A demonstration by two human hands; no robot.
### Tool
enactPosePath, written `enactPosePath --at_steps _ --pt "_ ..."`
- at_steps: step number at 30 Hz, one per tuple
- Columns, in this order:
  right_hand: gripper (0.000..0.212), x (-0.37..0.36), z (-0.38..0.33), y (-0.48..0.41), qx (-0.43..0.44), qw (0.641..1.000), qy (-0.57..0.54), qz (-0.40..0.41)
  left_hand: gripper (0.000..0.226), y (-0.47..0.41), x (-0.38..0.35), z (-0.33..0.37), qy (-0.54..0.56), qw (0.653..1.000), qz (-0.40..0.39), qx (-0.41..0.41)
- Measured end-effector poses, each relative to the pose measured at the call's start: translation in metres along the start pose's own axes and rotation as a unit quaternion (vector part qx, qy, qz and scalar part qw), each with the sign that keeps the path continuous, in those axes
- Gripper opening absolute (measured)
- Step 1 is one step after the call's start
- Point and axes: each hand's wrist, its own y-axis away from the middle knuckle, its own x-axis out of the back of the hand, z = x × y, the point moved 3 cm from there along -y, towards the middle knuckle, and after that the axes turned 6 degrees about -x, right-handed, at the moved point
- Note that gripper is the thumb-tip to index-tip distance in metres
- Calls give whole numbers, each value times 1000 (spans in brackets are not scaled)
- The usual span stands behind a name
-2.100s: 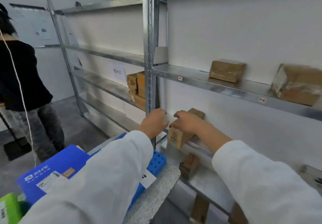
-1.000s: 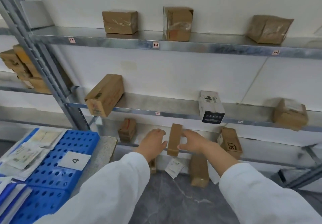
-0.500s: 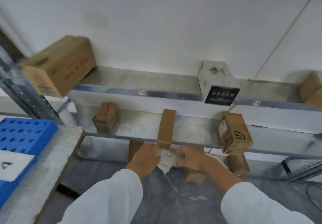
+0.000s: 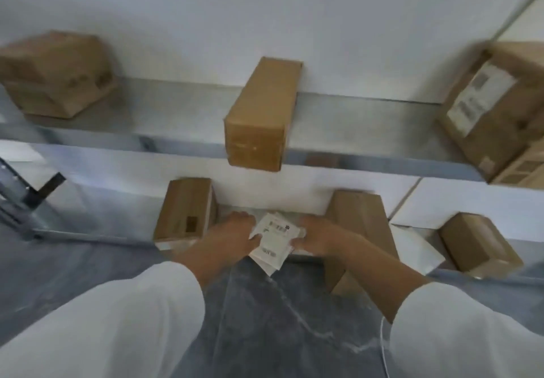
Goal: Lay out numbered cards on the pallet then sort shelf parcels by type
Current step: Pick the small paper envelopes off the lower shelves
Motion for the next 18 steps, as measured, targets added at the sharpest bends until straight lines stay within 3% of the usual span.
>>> enactPosePath --at_steps 5,10,18 --pt "54 -41 28 -82 -6 1000 -1 8 44 -67 -94 -47 41 997 62 31" --pt "46 -85 46 -139 -65 997 -35 -18 36 -106 -144 -60 140 977 90 136" --pt "59 -132 73 -187 -181 974 -131 45 29 -132 -181 -61 80 978 96 166"
